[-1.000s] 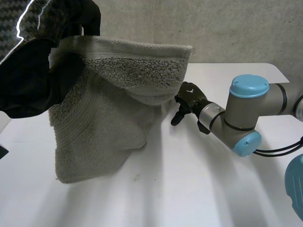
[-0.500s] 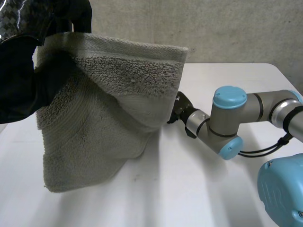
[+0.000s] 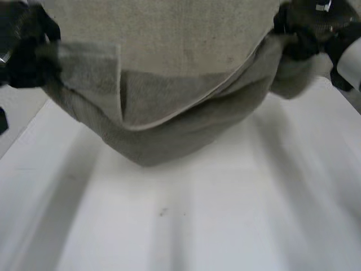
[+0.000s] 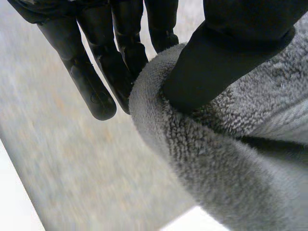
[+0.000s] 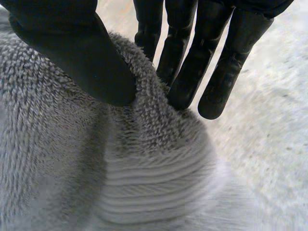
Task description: Fold the laundry
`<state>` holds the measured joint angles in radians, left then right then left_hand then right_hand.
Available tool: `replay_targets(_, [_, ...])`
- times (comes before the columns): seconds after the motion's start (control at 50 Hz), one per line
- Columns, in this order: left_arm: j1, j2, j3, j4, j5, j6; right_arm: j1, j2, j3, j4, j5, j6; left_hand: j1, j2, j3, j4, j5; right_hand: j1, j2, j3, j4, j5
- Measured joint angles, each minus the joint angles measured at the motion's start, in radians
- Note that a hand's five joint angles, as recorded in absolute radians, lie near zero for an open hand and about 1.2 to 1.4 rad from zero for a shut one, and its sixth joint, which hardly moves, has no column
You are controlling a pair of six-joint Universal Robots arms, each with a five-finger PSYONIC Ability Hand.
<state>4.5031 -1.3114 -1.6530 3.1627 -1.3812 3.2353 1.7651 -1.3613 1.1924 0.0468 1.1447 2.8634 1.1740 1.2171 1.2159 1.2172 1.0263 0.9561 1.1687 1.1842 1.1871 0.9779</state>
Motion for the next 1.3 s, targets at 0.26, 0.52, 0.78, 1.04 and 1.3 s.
replay_targets(0.26, [0.021,-0.393,-0.009,-0.001,0.083,-0.081,0.015,-0.056,0.266,0.293,-0.019,-0.568,0.0,0.0,0.0,0.0,0.0,0.0,0.0,0.004,0.0,0.002])
replay_targets(0.52, [0.004,-0.696,0.239,0.002,0.076,0.029,0.045,0.17,0.127,0.268,0.068,-0.681,0.006,0.0,0.0,0.0,0.004,0.0,0.0,0.004,0.0,0.003])
replay_targets(0.78, [-0.05,-0.759,0.786,0.171,0.064,-0.03,0.095,0.235,-0.16,-0.432,0.245,-0.468,0.006,0.0,0.0,0.0,0.004,0.0,0.0,0.004,0.0,0.004])
replay_targets(1.04, [-0.031,-0.772,0.622,0.341,0.042,-0.224,0.12,0.189,0.133,-0.585,0.195,-0.445,0.006,0.0,0.0,0.0,0.004,0.0,0.0,0.004,0.0,0.007])
replay_targets(1.3, [0.018,-0.875,0.2,0.43,0.047,-0.208,0.115,0.312,0.417,-0.462,0.106,-0.567,-0.075,-0.107,-0.106,-0.107,-0.092,0.0,0.0,0.004,0.005,0.008])
